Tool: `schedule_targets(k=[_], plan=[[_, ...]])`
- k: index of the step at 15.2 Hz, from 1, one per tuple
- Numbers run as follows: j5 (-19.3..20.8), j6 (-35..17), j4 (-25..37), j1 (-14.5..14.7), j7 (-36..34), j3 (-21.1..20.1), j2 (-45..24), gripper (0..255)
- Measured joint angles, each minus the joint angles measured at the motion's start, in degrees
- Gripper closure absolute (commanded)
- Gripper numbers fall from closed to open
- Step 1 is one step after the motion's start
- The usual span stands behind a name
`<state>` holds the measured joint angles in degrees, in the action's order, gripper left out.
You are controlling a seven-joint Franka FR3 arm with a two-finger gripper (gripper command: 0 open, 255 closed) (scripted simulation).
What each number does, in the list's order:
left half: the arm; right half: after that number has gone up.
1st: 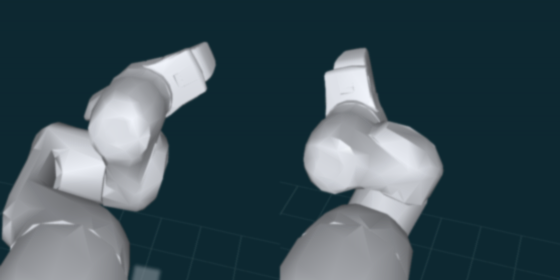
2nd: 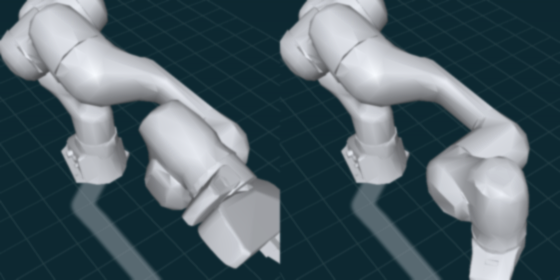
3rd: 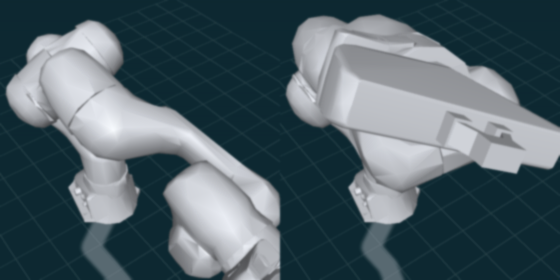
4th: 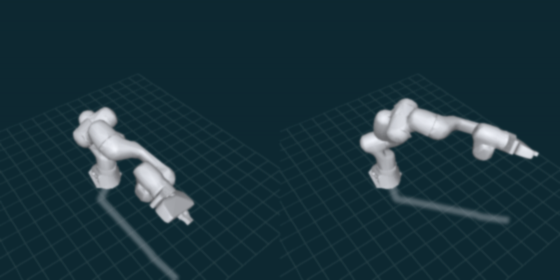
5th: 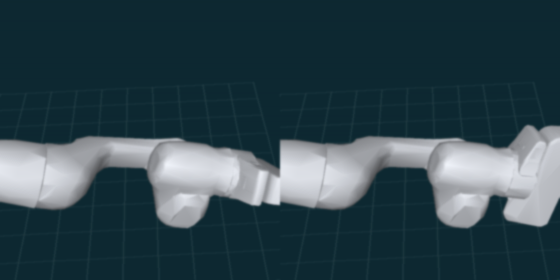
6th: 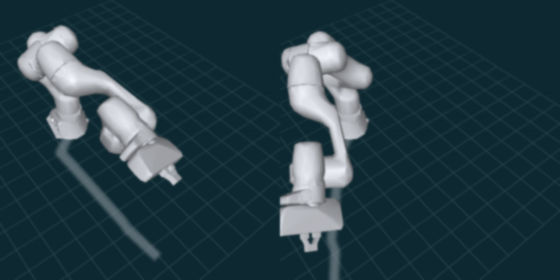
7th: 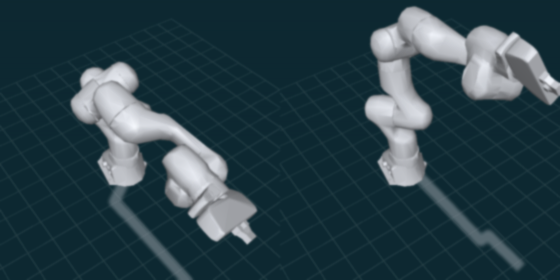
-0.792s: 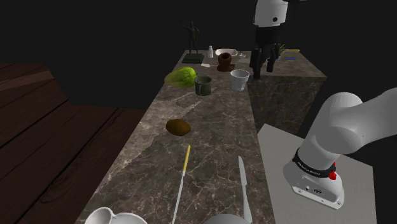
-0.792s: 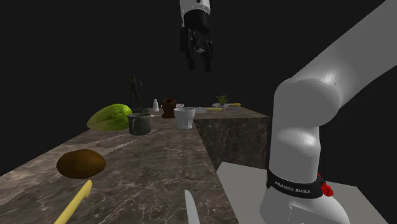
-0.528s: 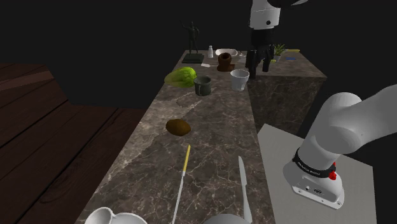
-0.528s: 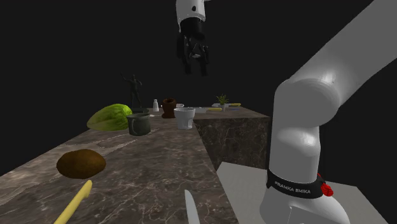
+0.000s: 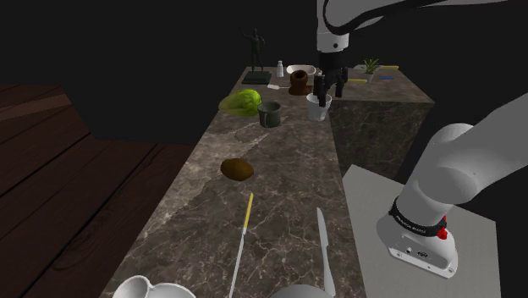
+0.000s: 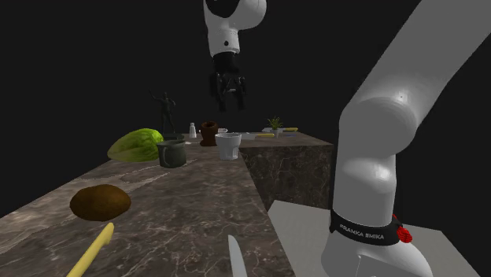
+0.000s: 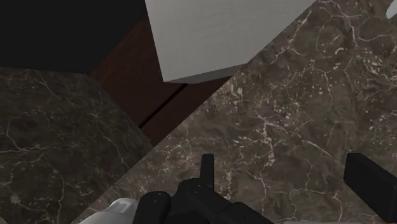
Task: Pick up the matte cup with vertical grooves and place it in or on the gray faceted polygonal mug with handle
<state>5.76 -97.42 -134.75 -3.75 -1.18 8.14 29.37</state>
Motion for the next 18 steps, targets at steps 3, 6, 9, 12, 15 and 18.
schedule_targets(k=[3, 6, 9, 12, 15, 18], plan=[[1.30, -3.03, 2.75, -0.66, 1.33, 1.38, -5.61, 0], [2.62, -6.91, 4.86, -1.58, 3.10, 3.16, -11.40, 0], [3.24, -9.15, 9.39, -2.29, 4.79, 4.62, -17.85, 0], [3.65, -11.75, 12.39, -2.93, 5.82, 5.63, -23.27, 0], [3.56, -13.74, 17.17, -3.84, 7.43, 6.75, -29.72, 0], [3.02, -14.75, 23.23, -4.71, 8.76, 7.46, -36.56, 0]])
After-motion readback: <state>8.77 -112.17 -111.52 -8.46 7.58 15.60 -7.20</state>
